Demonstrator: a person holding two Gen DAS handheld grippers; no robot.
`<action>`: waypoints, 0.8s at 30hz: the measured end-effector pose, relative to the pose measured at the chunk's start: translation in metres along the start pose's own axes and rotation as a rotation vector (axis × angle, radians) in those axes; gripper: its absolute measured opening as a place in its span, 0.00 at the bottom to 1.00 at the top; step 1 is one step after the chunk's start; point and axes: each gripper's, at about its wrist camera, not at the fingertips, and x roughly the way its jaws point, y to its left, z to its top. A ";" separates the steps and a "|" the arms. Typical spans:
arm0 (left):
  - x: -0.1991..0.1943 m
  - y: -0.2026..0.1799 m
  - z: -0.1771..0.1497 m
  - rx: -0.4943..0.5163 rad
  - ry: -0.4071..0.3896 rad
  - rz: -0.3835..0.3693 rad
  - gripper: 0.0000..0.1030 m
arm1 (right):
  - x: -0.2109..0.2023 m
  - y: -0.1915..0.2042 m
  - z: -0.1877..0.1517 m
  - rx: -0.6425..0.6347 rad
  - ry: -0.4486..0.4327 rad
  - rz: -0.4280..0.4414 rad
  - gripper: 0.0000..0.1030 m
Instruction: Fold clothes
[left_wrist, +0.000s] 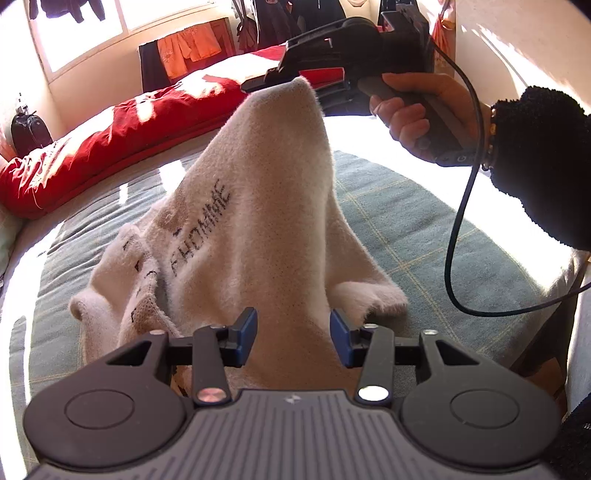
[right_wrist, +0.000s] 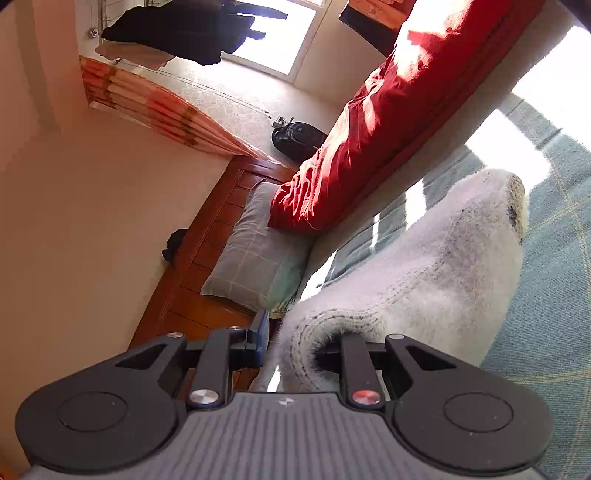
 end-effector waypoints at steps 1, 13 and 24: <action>0.000 -0.001 0.001 0.001 0.002 -0.001 0.45 | -0.009 0.002 0.001 -0.007 -0.004 -0.014 0.22; 0.014 -0.019 0.016 0.011 0.024 -0.037 0.48 | -0.136 0.012 0.015 -0.041 -0.114 -0.199 0.23; 0.062 -0.015 0.028 -0.003 0.075 0.009 0.48 | -0.186 -0.015 0.008 -0.001 -0.036 -0.501 0.42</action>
